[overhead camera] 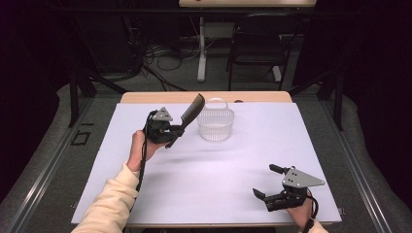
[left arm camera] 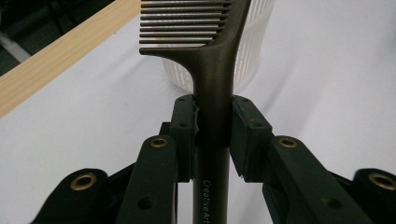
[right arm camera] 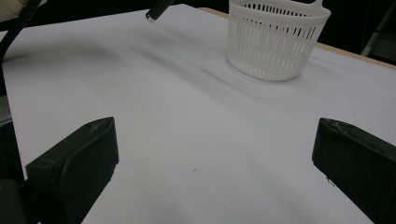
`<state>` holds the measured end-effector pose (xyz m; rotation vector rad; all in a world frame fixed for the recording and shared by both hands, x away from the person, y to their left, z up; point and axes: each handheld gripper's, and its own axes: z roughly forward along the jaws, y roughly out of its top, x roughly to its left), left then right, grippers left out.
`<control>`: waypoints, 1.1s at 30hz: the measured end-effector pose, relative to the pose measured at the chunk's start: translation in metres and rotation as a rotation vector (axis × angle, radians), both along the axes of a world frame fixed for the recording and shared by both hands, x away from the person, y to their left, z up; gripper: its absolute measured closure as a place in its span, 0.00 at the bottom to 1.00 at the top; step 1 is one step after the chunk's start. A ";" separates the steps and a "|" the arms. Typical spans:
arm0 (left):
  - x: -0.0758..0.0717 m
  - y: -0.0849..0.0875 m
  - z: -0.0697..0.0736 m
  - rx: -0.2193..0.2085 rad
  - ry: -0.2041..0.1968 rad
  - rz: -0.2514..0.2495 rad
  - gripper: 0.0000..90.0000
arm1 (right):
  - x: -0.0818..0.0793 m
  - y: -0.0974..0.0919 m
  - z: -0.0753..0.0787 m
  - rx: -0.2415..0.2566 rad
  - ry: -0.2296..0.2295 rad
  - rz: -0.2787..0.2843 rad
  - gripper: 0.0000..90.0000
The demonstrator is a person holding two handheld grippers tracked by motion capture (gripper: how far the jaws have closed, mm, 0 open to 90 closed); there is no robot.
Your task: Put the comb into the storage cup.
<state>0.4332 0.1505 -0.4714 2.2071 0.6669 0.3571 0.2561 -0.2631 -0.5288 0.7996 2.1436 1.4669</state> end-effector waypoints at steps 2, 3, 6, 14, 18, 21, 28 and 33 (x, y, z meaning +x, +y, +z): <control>0.001 -0.001 0.001 0.002 -0.001 -0.001 0.80 | 0.000 0.000 0.000 0.000 0.003 0.000 0.00; 0.001 -0.001 0.002 0.006 -0.001 -0.004 0.80 | 0.000 0.000 0.000 0.000 0.002 0.001 0.00; 0.002 -0.002 0.003 0.007 -0.007 -0.001 0.80 | 0.000 0.000 0.000 0.000 0.003 -0.001 0.00; 0.004 -0.001 0.007 0.003 -0.003 0.005 0.80 | 0.000 0.000 0.000 0.000 0.000 -0.001 0.00; 0.006 -0.001 0.008 0.002 -0.003 0.009 0.80 | 0.000 0.000 0.000 0.000 0.002 -0.001 0.00; 0.008 -0.001 0.010 0.001 -0.008 0.013 0.80 | 0.000 0.000 0.000 -0.001 0.001 -0.001 0.00; 0.011 -0.004 0.014 -0.006 -0.005 0.017 0.80 | 0.000 0.000 0.000 0.003 0.000 0.000 0.00; 0.013 -0.005 0.016 -0.008 -0.009 0.022 0.80 | 0.000 0.000 0.000 0.003 0.000 0.000 0.00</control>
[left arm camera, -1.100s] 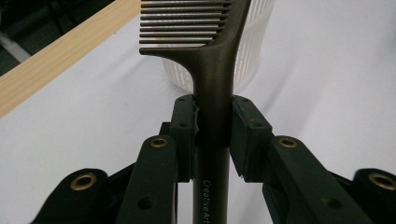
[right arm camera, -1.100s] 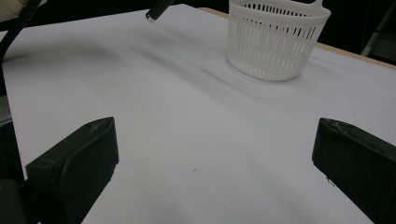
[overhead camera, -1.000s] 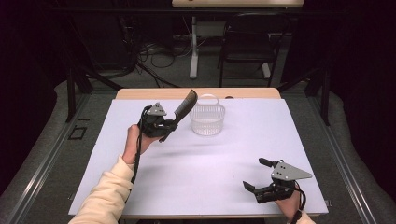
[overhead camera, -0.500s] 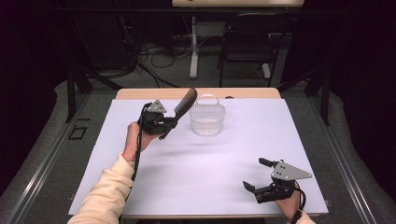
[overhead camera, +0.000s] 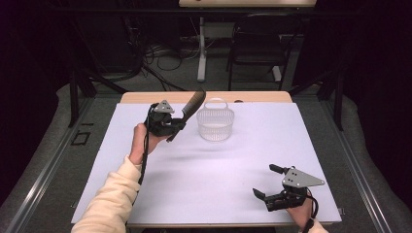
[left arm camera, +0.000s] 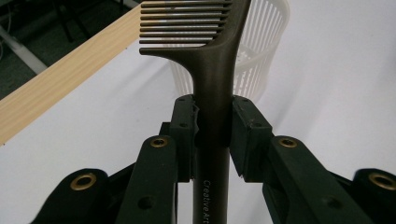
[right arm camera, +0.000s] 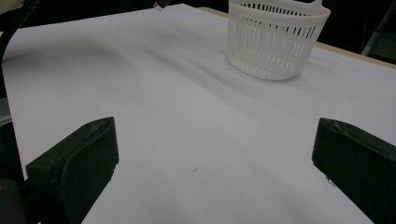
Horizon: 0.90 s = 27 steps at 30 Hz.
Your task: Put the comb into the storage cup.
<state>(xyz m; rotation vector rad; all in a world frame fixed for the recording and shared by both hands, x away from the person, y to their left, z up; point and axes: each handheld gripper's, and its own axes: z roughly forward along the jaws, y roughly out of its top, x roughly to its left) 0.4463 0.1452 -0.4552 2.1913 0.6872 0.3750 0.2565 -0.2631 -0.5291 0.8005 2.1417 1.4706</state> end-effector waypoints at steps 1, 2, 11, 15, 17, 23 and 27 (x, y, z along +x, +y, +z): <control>0.001 0.000 0.001 0.004 0.000 -0.001 0.80 | 0.000 0.000 0.000 0.000 0.001 0.000 0.00; 0.001 0.000 0.001 0.000 0.002 0.004 0.80 | 0.000 0.000 0.000 -0.004 0.002 -0.001 0.00; 0.006 -0.001 0.005 -0.012 0.001 0.018 0.80 | 0.000 0.000 0.000 -0.004 0.001 -0.001 0.00; 0.007 -0.002 0.006 -0.009 0.001 0.022 0.80 | 0.000 0.000 0.000 -0.006 0.007 -0.002 0.00; 0.008 -0.003 0.006 -0.011 0.002 0.024 0.80 | 0.000 0.000 0.000 -0.007 0.006 -0.001 0.00; 0.010 -0.005 0.007 -0.017 -0.002 0.028 0.80 | 0.000 0.000 0.000 -0.007 0.007 0.000 0.00; 0.012 -0.006 0.010 -0.014 -0.008 0.027 0.80 | 0.000 0.000 0.000 -0.007 0.010 0.000 0.00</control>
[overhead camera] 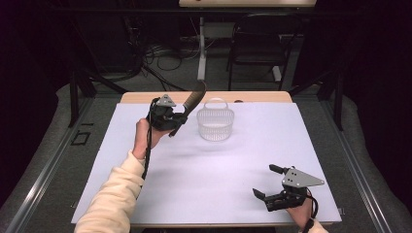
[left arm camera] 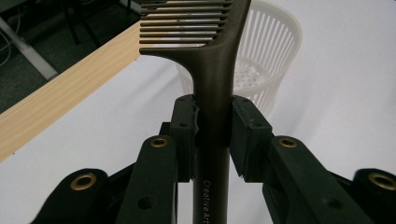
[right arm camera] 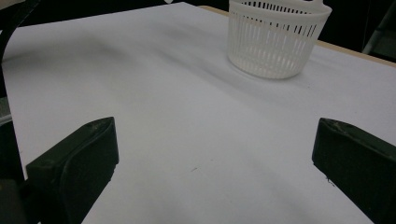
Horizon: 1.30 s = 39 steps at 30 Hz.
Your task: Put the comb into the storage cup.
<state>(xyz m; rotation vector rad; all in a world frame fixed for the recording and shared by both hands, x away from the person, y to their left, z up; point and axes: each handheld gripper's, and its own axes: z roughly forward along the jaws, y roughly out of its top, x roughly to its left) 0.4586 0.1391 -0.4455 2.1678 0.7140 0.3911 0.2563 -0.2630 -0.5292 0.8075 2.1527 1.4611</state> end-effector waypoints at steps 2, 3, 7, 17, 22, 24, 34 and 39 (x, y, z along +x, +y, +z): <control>0.001 -0.001 0.001 -0.004 -0.003 0.006 0.80 | 0.000 0.000 0.000 -0.001 -0.003 0.002 0.00; 0.001 -0.001 0.002 -0.005 -0.004 0.005 0.80 | 0.000 0.000 0.000 -0.001 -0.003 0.001 0.00; 0.003 -0.003 0.004 -0.005 -0.005 0.007 0.80 | 0.000 0.000 0.000 0.000 -0.002 0.000 0.00; 0.007 -0.008 0.008 -0.017 -0.017 0.016 0.80 | 0.000 0.000 0.000 0.000 0.001 -0.001 0.00; 0.009 -0.011 0.009 -0.027 -0.022 0.021 0.80 | 0.000 0.000 0.000 0.000 0.000 0.000 0.00; 0.010 -0.012 0.010 -0.022 -0.022 0.021 0.80 | 0.000 0.000 0.000 0.000 0.000 -0.002 0.00; 0.014 -0.013 0.010 -0.038 -0.029 0.032 0.80 | 0.000 0.000 0.000 0.001 0.002 0.000 0.00; 0.014 -0.015 0.011 -0.057 -0.032 0.042 0.80 | 0.000 0.000 0.000 0.002 0.001 -0.002 0.00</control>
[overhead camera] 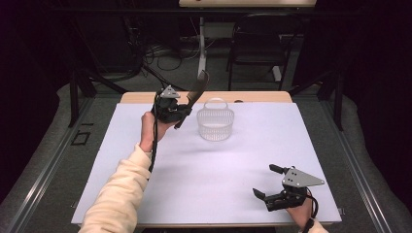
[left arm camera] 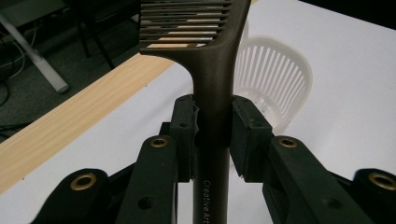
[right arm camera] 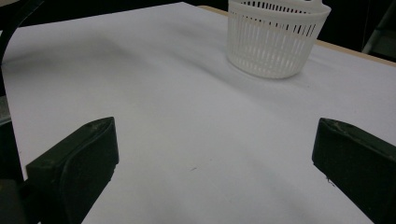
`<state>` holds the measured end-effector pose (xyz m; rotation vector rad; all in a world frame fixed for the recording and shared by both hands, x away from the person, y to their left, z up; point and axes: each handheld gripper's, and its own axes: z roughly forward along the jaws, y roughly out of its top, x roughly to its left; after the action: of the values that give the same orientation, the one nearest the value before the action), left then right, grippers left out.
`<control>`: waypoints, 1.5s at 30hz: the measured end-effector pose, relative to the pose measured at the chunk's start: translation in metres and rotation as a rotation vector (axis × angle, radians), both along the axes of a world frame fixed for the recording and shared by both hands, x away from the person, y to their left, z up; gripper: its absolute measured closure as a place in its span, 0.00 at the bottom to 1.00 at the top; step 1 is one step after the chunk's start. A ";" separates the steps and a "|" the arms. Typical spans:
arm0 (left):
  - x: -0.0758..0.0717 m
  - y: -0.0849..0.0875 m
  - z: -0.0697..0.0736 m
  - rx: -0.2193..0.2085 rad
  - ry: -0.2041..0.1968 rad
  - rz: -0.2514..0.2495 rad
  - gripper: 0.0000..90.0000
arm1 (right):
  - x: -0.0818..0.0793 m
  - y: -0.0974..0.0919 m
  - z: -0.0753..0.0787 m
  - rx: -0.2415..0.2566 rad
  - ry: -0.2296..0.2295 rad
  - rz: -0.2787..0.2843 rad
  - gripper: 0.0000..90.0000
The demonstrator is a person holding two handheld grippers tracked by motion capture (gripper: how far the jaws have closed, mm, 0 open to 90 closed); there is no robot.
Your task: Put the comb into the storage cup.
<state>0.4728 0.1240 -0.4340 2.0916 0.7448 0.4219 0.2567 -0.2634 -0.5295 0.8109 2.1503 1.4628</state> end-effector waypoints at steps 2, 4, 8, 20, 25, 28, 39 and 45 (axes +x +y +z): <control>0.000 -0.001 0.000 -0.003 -0.002 0.001 0.80 | 0.000 0.000 0.000 0.000 0.000 0.000 0.00; 0.001 -0.002 0.000 -0.007 -0.006 0.002 0.80 | 0.000 0.000 0.000 0.000 0.000 0.000 0.00; 0.001 -0.004 0.001 -0.003 -0.010 0.001 0.80 | 0.000 0.000 0.000 0.000 -0.001 0.000 0.00; 0.002 -0.010 0.004 -0.017 -0.033 0.010 0.80 | 0.000 0.000 0.000 -0.003 -0.001 0.002 0.00; 0.003 -0.012 0.005 -0.013 -0.041 0.008 0.80 | 0.000 0.000 0.000 0.000 -0.002 0.000 0.00; 0.003 -0.014 0.005 -0.027 -0.040 0.013 0.80 | 0.000 0.000 0.000 0.000 -0.004 0.001 0.00; 0.002 -0.020 0.011 -0.027 -0.067 0.005 0.80 | 0.000 0.000 0.000 0.000 -0.005 0.001 0.00; 0.002 -0.026 0.014 -0.040 -0.084 0.002 0.80 | 0.000 -0.001 0.000 -0.003 -0.004 0.000 0.00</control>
<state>0.4747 0.0982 -0.4196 2.0228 0.7009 0.4889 0.2571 -0.2640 -0.5295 0.8056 2.1490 1.4595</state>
